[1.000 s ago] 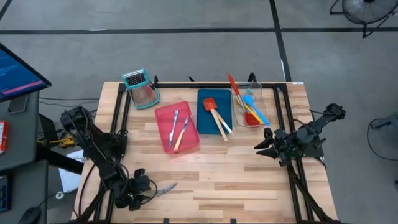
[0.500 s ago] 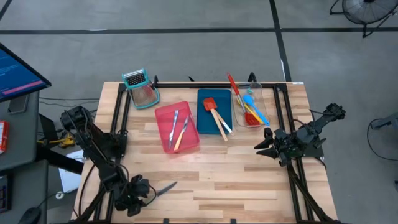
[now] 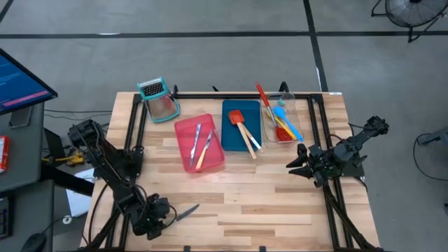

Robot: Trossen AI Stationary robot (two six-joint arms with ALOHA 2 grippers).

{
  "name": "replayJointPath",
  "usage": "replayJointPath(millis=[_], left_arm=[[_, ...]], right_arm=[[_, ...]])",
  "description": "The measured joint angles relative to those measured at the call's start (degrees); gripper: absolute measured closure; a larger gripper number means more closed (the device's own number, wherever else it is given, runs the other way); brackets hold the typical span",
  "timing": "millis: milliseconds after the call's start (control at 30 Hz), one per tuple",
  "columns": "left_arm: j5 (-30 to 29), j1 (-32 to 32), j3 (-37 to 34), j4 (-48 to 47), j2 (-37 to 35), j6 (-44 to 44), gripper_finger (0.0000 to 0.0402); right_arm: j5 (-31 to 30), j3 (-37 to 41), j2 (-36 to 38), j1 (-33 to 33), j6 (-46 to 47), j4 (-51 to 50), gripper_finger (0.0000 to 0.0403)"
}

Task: Pick & Place Kitchen Items
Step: Put the green table knife into the red bin

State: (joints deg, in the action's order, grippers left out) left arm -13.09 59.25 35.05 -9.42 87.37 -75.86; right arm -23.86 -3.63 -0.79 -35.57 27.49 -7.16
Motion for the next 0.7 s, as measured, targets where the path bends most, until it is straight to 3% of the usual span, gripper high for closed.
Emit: replayJointPath(millis=[300,500,700], left_arm=[[0.4,-1.1,3.3,0.3,4.0,-2.4,0.0234],[1.7,-1.3,8.3,0.6,10.7,3.4,0.024],[2.3,-1.9,8.6,-0.2,11.9,3.1,0.0261]], right_arm=[[0.0,0.0,0.0,0.0,0.0,0.0,0.028],[0.0,0.0,0.0,0.0,0.0,0.0,0.0279],[0.0,0.0,0.0,0.0,0.0,0.0,0.028]])
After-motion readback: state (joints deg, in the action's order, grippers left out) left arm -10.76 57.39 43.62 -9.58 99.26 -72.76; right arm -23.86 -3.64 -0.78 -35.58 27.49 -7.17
